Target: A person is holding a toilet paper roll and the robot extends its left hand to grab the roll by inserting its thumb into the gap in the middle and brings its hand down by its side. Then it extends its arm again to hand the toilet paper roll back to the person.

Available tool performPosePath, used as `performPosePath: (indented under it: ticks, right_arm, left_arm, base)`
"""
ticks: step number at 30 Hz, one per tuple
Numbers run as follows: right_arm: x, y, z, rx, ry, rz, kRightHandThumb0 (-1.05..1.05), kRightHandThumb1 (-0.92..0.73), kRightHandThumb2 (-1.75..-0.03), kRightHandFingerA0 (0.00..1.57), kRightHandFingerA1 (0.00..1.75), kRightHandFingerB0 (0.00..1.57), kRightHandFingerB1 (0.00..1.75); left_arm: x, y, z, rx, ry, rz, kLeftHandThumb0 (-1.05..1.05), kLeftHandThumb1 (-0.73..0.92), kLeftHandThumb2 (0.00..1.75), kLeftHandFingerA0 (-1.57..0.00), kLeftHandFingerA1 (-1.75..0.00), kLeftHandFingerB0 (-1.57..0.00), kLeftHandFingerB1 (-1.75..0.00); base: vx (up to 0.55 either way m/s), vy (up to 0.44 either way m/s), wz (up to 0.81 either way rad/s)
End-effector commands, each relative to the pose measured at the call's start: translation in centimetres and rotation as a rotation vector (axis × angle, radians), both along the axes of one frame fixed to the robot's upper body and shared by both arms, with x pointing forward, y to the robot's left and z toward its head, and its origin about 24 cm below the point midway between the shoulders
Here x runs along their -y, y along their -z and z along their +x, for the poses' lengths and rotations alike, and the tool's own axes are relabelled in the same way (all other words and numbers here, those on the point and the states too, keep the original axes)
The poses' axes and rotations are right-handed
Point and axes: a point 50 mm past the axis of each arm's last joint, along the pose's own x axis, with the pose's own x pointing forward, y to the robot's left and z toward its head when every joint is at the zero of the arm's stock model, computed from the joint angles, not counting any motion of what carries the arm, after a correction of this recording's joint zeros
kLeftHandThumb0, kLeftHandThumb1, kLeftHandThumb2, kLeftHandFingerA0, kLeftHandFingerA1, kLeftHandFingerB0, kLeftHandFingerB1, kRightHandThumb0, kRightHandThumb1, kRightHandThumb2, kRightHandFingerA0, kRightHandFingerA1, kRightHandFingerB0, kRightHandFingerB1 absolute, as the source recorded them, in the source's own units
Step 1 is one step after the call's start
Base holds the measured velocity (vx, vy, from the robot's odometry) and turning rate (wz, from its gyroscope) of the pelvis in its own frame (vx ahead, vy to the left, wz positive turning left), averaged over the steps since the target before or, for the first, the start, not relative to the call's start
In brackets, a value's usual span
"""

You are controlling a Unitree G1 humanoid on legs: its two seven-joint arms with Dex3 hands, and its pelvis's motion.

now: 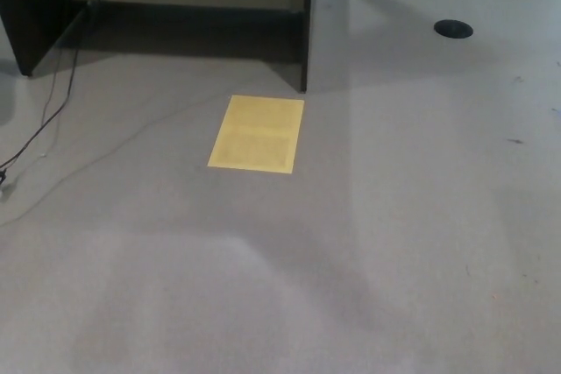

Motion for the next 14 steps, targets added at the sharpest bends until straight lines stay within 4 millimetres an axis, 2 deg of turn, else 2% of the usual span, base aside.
performPosePath:
  ticks: [1,6,12,14]
  right_arm:
    - [0.59,-0.30,0.03,0.011,0.011,-0.021,-0.37,-0.68,-0.60,0.77,0.60,0.53,0.41]
    - [0.54,-0.35,0.07,0.019,0.014,-0.010,-0.36,-0.68,-0.60,0.75,0.56,0.52,0.40]
    - [0.50,-0.38,0.32,0.014,0.009,-0.023,-0.37,-0.66,-0.60,0.81,0.63,0.51,0.40]
    - [0.49,-0.39,0.31,0.018,0.011,-0.018,-0.37,-0.68,-0.61,0.74,0.58,0.52,0.41]
  left_arm:
    - [-0.53,-0.44,0.58,0.027,-0.028,-0.015,-0.41,0.40,0.62,-0.24,-0.41,-0.16,-0.34]
    - [-0.61,-0.47,0.72,0.037,-0.056,-0.022,-0.46,0.38,0.65,-0.27,-0.46,-0.18,-0.36]
    - [-0.67,-0.47,0.70,0.027,-0.066,-0.007,-0.52,0.40,0.69,-0.26,-0.48,-0.17,-0.38]
    - [-0.66,-0.46,0.68,0.026,-0.075,-0.020,-0.50,0.40,0.68,-0.26,-0.47,-0.17,-0.37]
  base:
    - [0.00,0.000,0.00]
    - [0.00,0.000,0.00]
    - [0.00,0.000,0.00]
    - [0.00,0.000,0.00]
